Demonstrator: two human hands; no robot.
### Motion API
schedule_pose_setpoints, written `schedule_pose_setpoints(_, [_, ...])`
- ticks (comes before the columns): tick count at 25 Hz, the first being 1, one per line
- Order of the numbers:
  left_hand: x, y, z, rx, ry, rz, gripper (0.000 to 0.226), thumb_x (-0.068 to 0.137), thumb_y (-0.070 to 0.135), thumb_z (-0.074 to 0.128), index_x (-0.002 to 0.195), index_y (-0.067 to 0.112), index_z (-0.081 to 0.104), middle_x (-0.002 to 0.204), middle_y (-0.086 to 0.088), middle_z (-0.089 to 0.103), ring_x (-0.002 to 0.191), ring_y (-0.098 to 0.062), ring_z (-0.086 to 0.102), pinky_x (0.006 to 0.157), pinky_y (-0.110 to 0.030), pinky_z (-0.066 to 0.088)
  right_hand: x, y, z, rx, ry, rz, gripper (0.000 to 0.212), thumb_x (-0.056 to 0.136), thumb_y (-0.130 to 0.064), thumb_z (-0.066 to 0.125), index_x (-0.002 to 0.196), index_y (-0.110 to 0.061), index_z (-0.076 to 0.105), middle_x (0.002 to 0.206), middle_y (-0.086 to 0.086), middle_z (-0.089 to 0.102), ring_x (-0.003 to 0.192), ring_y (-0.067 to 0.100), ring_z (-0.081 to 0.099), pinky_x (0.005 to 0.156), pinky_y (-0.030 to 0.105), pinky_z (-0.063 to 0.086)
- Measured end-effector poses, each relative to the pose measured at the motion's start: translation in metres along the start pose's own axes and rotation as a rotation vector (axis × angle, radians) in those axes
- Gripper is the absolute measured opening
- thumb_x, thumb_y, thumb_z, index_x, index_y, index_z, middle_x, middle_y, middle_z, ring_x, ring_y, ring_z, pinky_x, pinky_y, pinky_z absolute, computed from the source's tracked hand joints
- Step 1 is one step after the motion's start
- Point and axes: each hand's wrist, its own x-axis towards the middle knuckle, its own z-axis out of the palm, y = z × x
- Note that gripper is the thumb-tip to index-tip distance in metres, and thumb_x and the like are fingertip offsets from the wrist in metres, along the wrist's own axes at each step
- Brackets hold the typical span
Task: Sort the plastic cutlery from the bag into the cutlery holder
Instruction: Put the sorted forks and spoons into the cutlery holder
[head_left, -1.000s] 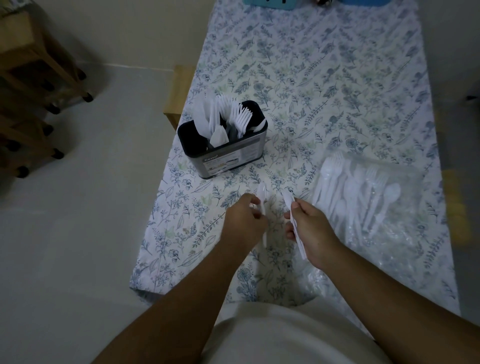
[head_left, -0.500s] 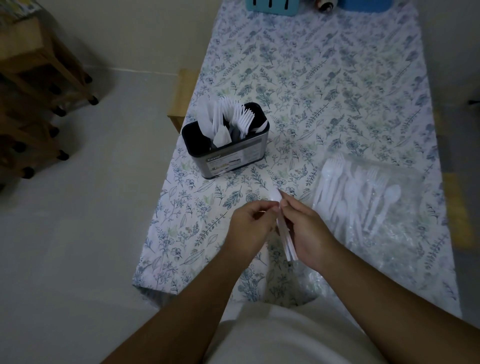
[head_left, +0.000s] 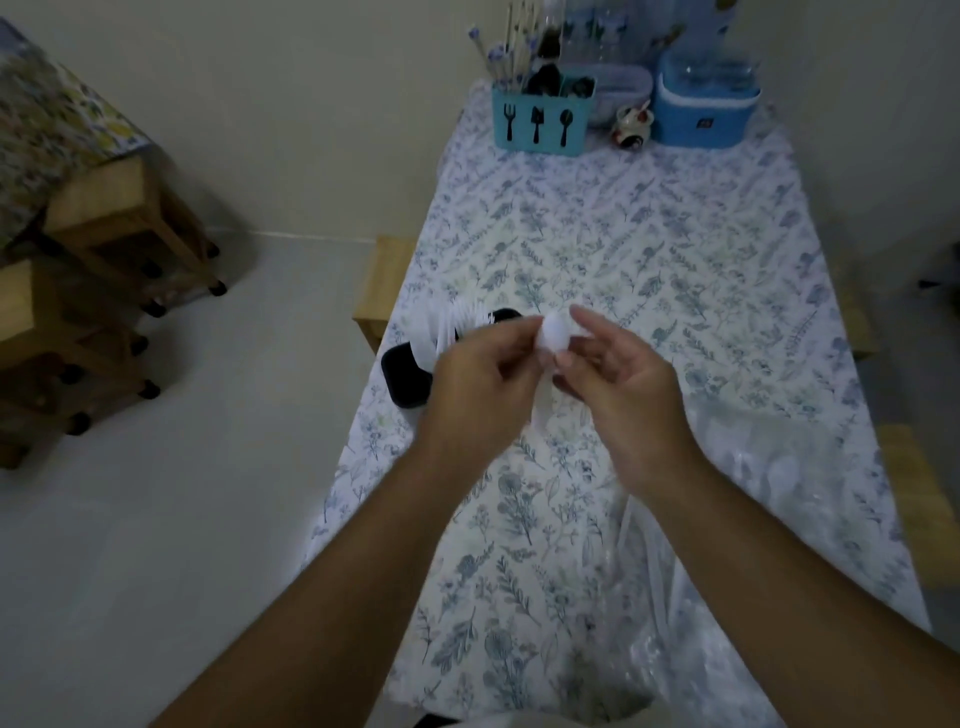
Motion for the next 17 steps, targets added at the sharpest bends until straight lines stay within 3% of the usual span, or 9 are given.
schedule_pose_setpoints(2, [0.024, 0.026, -0.01, 0.096, 0.069, 0.158, 0.023, 0.1, 0.022, 0.063, 0.12, 0.025, 0.073, 0.1, 0.016, 0.074, 0.097, 0.004, 0.069, 0.082, -0.015, 0.054, 0.021, -0.027, 0.012, -0.022, 0.002, -0.14, 0.037, 0.093, -0.005, 0.07, 0.128, -0.016, 0.07, 0.113, -0.001, 0.078, 0.109, 0.014, 0.073, 0.097, 0.038, 0.058])
schedule_pose_setpoints(5, [0.05, 0.031, -0.014, 0.155, 0.212, 0.22, 0.024, 0.1, 0.028, 0.061, 0.122, 0.031, 0.072, 0.099, 0.013, 0.073, 0.094, -0.001, 0.068, 0.081, -0.018, 0.054, 0.048, -0.044, 0.025, -0.016, -0.023, -0.256, 0.033, 0.093, -0.003, 0.07, 0.123, -0.015, 0.072, 0.118, 0.001, 0.076, 0.113, 0.013, 0.071, 0.101, 0.039, 0.056])
schedule_pose_setpoints(9, [0.061, -0.002, -0.009, 0.21, 0.267, 0.081, 0.031, 0.1, 0.022, 0.06, 0.129, 0.022, 0.068, 0.102, 0.004, 0.076, 0.088, -0.01, 0.07, 0.079, -0.026, 0.057, 0.07, -0.019, 0.03, -0.09, -0.027, -0.183, 0.034, 0.093, -0.002, 0.068, 0.124, -0.014, 0.071, 0.117, 0.0, 0.076, 0.111, 0.01, 0.071, 0.102, 0.039, 0.055])
schedule_pose_setpoints(13, [0.063, -0.019, -0.01, 0.365, 0.237, -0.085, 0.032, 0.101, 0.025, 0.058, 0.132, 0.019, 0.066, 0.107, -0.001, 0.077, 0.078, -0.014, 0.067, 0.064, -0.005, 0.041, 0.081, 0.008, 0.02, -0.375, -0.056, -0.118, 0.038, 0.095, -0.016, 0.069, 0.134, -0.017, 0.066, 0.126, -0.003, 0.072, 0.114, 0.004, 0.067, 0.106, 0.035, 0.052])
schedule_pose_setpoints(17, [0.044, -0.004, -0.016, 0.446, 0.297, 0.098, 0.028, 0.1, 0.021, 0.059, 0.126, 0.018, 0.071, 0.108, 0.009, 0.074, 0.096, -0.001, 0.065, 0.08, -0.003, 0.043, 0.065, 0.008, -0.006, -0.524, -0.083, -0.133, 0.037, 0.097, -0.024, 0.068, 0.134, -0.024, 0.066, 0.125, -0.008, 0.071, 0.111, -0.004, 0.065, 0.101, 0.022, 0.051])
